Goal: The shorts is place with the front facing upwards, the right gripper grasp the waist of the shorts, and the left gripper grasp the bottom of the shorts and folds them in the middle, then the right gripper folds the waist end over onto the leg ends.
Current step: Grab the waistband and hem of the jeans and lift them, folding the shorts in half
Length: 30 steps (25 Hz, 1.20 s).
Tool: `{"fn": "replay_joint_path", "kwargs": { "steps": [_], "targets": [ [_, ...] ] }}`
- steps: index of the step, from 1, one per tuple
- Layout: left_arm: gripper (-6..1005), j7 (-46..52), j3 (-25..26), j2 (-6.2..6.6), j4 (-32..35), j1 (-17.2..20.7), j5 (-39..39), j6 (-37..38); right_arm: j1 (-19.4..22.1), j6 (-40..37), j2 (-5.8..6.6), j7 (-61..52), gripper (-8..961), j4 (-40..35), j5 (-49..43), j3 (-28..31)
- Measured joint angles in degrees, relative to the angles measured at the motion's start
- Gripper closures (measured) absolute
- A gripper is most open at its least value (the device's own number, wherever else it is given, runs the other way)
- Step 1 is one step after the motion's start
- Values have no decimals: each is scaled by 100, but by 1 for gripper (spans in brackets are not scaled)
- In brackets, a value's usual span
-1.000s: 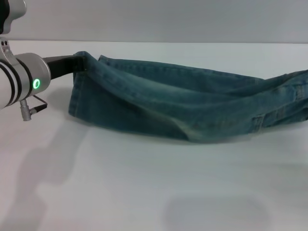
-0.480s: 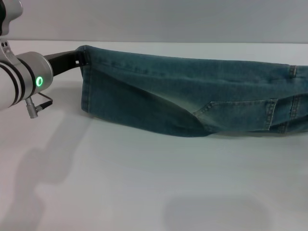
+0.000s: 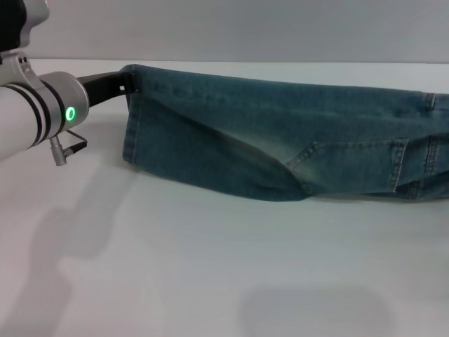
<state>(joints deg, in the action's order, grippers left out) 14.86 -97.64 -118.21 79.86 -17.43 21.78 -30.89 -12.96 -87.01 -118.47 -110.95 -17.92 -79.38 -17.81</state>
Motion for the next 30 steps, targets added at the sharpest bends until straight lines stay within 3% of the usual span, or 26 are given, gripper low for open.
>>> {"fn": "replay_joint_path", "kwargs": {
  "steps": [8,16,17,19,22,25,27,28,30],
  "targets": [
    [896,-49,-28,-4,-762,-524,169,539,-288,642,-1,419,954,149,253,164],
    [887,115,-328,-22,-2226,-1062,452,2157,-716,1897,68,1228,932,169,337,426],
    [886,139,-501,-17,-2709,-1232,670,2652,-770,2033,89,1379,914,171,337,428],
    [884,148,-577,-14,-2911,-1319,733,2826,-849,2161,139,1564,878,176,322,401],
    [881,154,-644,-11,-2995,-1371,763,2873,-835,2161,196,1734,823,135,255,358],
    [788,155,-672,0,-2885,-1297,764,2841,-652,2017,99,1918,769,2,246,360],
    [725,154,-677,6,-2781,-1217,766,2832,-482,1910,3,2015,674,-49,235,356],
    [694,126,-678,17,-2531,-995,755,2804,-396,1875,-32,2065,627,-32,231,356],
    [612,106,-682,23,-2377,-853,730,2757,-255,1838,-41,2133,532,93,221,356]
  ]
}}
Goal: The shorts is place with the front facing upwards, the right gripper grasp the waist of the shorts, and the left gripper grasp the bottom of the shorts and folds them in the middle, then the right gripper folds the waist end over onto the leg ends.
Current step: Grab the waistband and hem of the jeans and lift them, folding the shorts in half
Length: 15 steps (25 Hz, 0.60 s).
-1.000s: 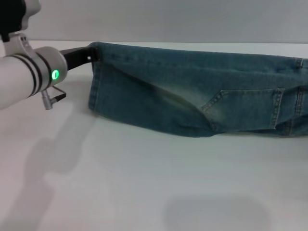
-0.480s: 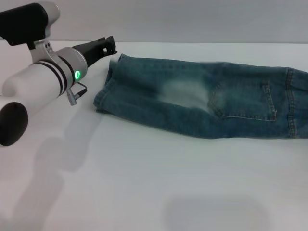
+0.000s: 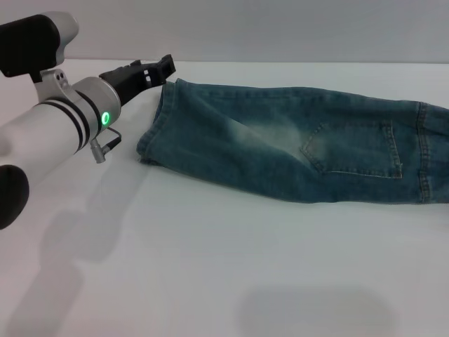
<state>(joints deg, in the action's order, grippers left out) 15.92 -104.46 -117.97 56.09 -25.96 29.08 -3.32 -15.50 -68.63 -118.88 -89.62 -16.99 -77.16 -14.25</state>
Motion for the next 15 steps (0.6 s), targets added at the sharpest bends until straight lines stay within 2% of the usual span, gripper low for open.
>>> {"fn": "replay_joint_path", "kwargs": {
  "steps": [3,6,15],
  "targets": [
    [489,-50,-35,11,139,112,-15,-132,195,-23,2,26,467,190,-18,2],
    [229,-81,-63,13,168,126,-17,-180,353,-103,0,32,424,332,-10,7],
    [177,-233,-144,29,237,108,-17,-327,380,-136,-2,37,424,646,-8,1]
  ]
}}
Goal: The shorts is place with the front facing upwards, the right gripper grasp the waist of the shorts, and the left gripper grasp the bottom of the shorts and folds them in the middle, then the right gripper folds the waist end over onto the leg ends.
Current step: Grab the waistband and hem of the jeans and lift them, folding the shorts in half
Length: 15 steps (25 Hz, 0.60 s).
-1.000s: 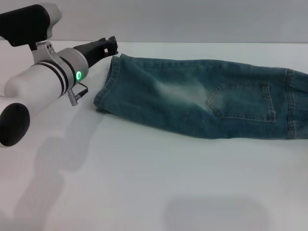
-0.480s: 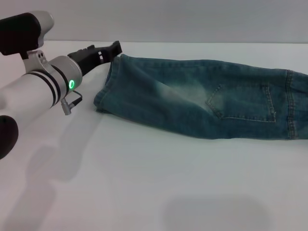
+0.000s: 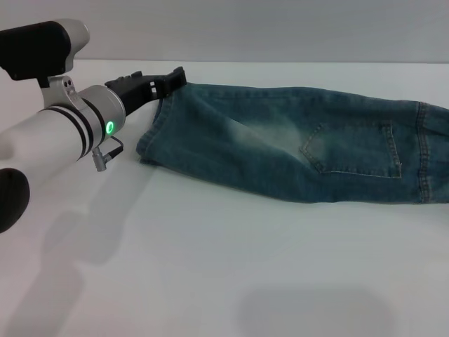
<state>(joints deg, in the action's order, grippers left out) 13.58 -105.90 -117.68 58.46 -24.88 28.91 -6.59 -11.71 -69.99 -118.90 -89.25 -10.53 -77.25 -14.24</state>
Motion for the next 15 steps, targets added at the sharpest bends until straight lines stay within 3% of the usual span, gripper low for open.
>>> {"fn": "replay_joint_path", "kwargs": {
  "steps": [15],
  "targets": [
    [166,-155,26,-1,96,27,37,-115,-90,59,11,128,425,151,25,70]
  ]
}}
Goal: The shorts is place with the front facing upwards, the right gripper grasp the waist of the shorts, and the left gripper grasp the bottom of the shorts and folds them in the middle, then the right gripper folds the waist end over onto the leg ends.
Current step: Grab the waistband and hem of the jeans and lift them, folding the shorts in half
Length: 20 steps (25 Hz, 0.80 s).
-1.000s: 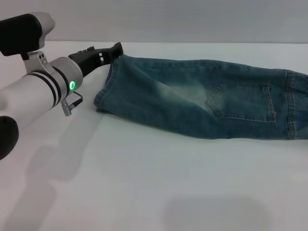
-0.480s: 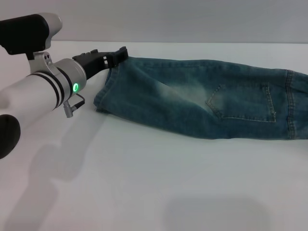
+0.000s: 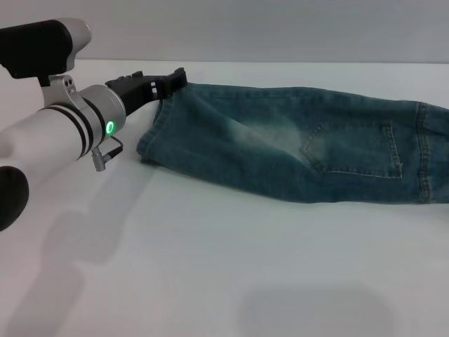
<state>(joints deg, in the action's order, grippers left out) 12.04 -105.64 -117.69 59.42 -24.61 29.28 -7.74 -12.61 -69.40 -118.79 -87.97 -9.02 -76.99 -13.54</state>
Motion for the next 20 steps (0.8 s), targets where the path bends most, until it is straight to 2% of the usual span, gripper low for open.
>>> {"fn": "replay_joint_path", "kwargs": {
  "steps": [20],
  "targets": [
    [166,0,-23,3,22,27,8,-13,-240,354,23,-62,424,14,-24,-43]
  ]
}}
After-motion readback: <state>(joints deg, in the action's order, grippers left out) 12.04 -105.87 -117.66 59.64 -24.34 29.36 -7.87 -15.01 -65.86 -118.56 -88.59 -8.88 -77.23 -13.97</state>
